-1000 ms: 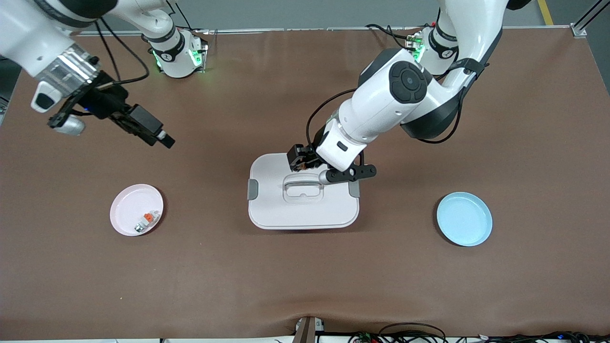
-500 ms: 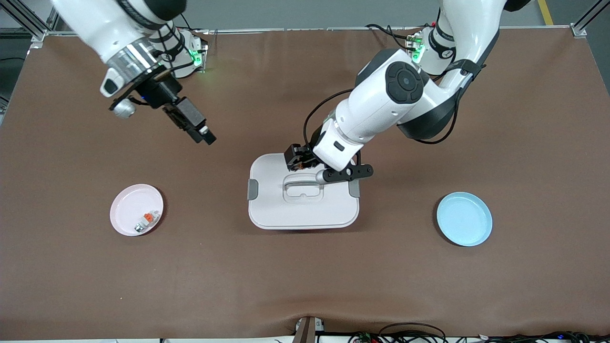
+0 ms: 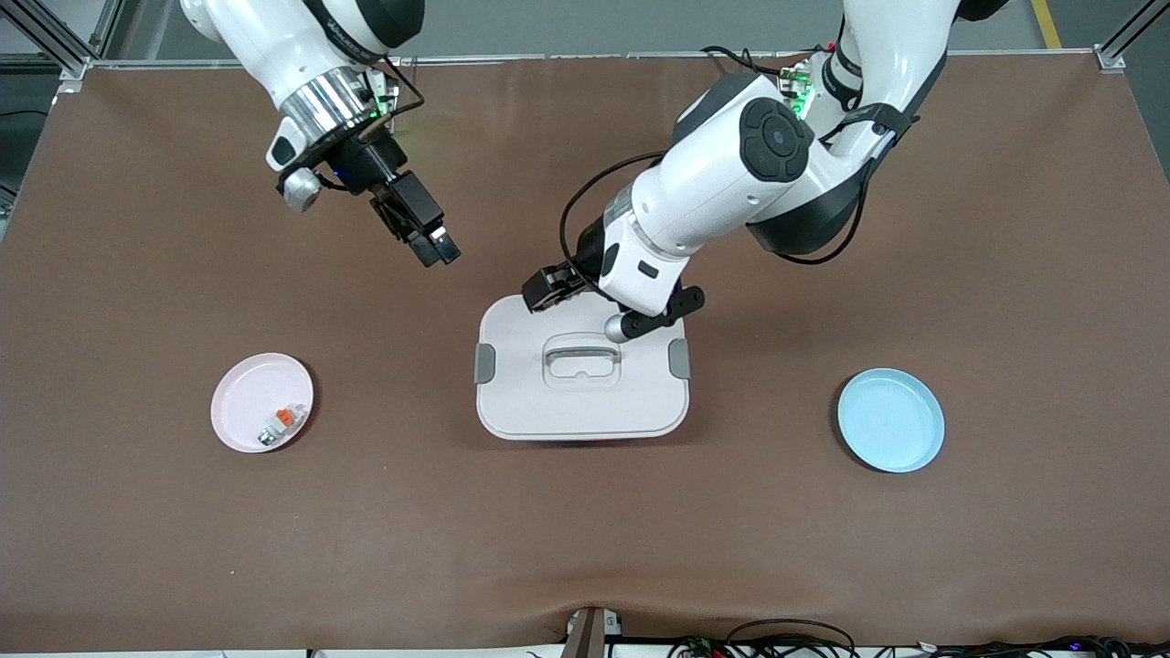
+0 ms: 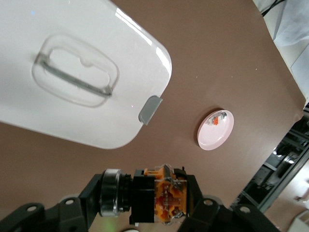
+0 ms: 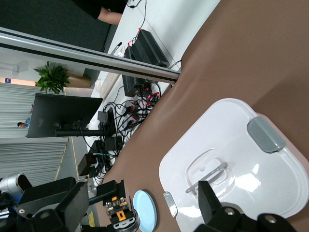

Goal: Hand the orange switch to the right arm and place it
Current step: 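Hold the switch above the box while the right gripper reaches toward it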

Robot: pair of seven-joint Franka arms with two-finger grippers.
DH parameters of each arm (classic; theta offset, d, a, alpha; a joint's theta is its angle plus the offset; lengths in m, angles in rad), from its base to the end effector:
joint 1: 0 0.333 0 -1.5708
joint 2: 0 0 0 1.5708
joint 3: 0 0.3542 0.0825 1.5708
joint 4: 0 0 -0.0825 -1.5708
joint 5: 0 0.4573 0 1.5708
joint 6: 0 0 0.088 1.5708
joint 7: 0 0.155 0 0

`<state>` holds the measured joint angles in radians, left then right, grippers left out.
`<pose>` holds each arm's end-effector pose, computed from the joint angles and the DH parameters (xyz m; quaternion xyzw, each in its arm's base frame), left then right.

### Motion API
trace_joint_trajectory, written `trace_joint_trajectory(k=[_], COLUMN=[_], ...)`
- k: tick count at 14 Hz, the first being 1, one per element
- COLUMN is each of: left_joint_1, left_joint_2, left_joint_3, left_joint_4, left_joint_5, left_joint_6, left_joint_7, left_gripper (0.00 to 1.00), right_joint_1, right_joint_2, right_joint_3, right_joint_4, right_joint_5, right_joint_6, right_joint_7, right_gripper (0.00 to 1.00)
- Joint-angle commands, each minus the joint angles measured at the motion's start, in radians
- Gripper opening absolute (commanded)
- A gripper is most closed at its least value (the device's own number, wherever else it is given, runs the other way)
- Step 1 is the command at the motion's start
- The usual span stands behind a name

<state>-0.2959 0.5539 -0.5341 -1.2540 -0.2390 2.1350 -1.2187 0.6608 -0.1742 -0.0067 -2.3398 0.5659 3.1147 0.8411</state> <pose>0.6294 -0.5643 0.5016 0.9097 0.2819 -0.1004 0.2879 0.5153 0.3383 0.4786 -0.8275 0.3237 -0.2301 0.3970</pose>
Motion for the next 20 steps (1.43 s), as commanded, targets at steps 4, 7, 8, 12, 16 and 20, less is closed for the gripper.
trace_joint_trajectory(k=[4, 7, 8, 12, 16, 20], left_joint_1=[-0.012, -0.023, -0.025, -0.026, -0.048, -0.083], left_joint_2=[-0.005, -0.005, -0.005, -0.003, -0.002, 0.000], left_joint_3=[-0.009, -0.007, -0.007, -0.007, -0.004, -0.001], left_joint_4=[0.011, 0.008, 0.008, 0.008, 0.008, 0.011], left_joint_5=[-0.071, -0.071, -0.071, -0.071, -0.059, -0.016], left_joint_6=[-0.009, -0.015, -0.017, -0.043, -0.067, -0.101], left_joint_7=[-0.309, -0.395, -0.407, -0.413, -0.398, -0.363], left_gripper=[0.00, 0.00, 0.00, 0.00, 0.00, 0.00], right_joint_1=[0.111, 0.132, 0.134, 0.149, 0.151, 0.152], right_joint_2=[0.087, 0.093, 0.101, 0.125, 0.160, 0.180], right_joint_3=[-0.009, -0.009, -0.009, -0.009, -0.009, -0.010], right_joint_4=[-0.015, -0.009, -0.001, 0.025, 0.071, 0.096], right_joint_5=[0.064, 0.098, 0.098, 0.104, 0.104, 0.104], right_joint_6=[0.183, 0.185, 0.186, 0.183, 0.173, 0.137], right_joint_7=[0.053, 0.052, 0.050, 0.049, 0.047, 0.047], right_gripper=[1.00, 1.00, 1.00, 1.00, 1.00, 1.00])
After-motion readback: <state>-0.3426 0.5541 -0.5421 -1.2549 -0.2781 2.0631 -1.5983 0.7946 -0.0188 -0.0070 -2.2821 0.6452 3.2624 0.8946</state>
